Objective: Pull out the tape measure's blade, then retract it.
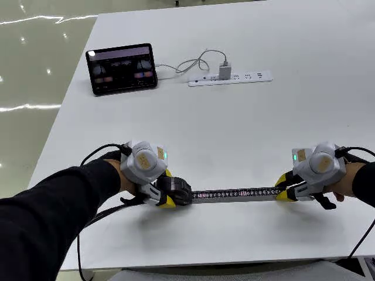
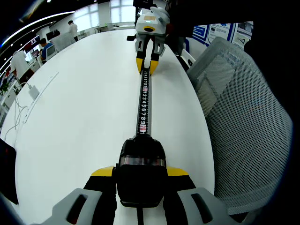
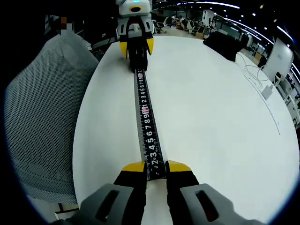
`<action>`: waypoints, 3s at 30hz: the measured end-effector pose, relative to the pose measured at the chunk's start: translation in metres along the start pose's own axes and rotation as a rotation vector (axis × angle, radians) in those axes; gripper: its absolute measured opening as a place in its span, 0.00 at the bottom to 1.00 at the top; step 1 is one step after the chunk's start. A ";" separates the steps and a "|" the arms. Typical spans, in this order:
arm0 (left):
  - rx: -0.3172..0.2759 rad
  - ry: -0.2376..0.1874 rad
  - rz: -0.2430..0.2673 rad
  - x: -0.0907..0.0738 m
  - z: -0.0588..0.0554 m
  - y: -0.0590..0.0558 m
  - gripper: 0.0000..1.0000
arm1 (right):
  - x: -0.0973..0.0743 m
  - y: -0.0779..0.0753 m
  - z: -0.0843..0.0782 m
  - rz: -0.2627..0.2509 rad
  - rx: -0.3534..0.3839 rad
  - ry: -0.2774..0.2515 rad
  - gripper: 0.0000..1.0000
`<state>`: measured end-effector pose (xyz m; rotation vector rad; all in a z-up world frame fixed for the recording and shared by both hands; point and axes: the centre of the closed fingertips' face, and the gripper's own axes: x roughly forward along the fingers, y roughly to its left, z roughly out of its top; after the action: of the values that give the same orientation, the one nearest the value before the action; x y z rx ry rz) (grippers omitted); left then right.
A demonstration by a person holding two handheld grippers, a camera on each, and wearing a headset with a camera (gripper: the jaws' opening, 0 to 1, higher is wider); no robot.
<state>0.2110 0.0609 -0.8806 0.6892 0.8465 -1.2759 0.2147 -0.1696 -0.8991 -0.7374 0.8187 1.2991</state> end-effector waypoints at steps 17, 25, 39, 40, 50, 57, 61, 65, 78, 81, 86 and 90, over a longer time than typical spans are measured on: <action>-0.003 -0.002 0.001 0.000 0.000 0.000 0.35 | -0.002 -0.002 -0.005 -0.002 0.009 0.007 0.11; -0.003 -0.003 0.006 0.001 0.001 0.001 0.35 | -0.001 -0.004 -0.006 -0.001 0.012 0.011 0.11; -0.016 -0.013 0.015 0.001 0.002 0.000 0.35 | 0.001 -0.003 -0.005 0.026 0.020 0.031 0.12; -0.018 -0.015 0.016 0.001 0.002 0.000 0.35 | 0.001 -0.003 -0.004 0.026 0.017 0.032 0.12; 0.000 -0.015 0.014 0.002 0.003 0.001 0.35 | 0.001 -0.004 -0.001 0.003 -0.043 0.046 0.14; -0.018 -0.016 0.031 0.001 0.003 0.004 0.36 | 0.000 -0.004 0.000 -0.009 -0.015 0.042 0.16; -0.021 -0.013 0.038 0.000 0.003 0.005 0.36 | -0.001 -0.004 0.001 -0.013 0.002 0.029 0.20; -0.034 -0.015 0.050 -0.003 0.002 0.007 0.40 | -0.001 -0.001 -0.002 -0.001 0.019 0.043 0.25; -0.191 -0.047 0.135 -0.018 -0.007 0.022 0.76 | -0.005 -0.006 -0.006 -0.047 0.073 0.049 0.44; -0.227 -0.060 0.167 -0.021 -0.011 0.027 0.86 | -0.007 -0.008 -0.008 -0.072 0.102 0.054 0.50; -0.281 -0.079 0.199 -0.031 -0.016 0.030 0.94 | -0.012 -0.007 -0.009 -0.094 0.152 0.033 0.56; -0.349 -0.105 0.213 -0.040 -0.021 0.029 0.95 | -0.018 -0.012 -0.006 -0.145 0.219 -0.026 0.62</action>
<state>0.2334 0.1050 -0.8581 0.4173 0.8578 -0.9343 0.2241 -0.1861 -0.8866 -0.5930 0.8549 1.0683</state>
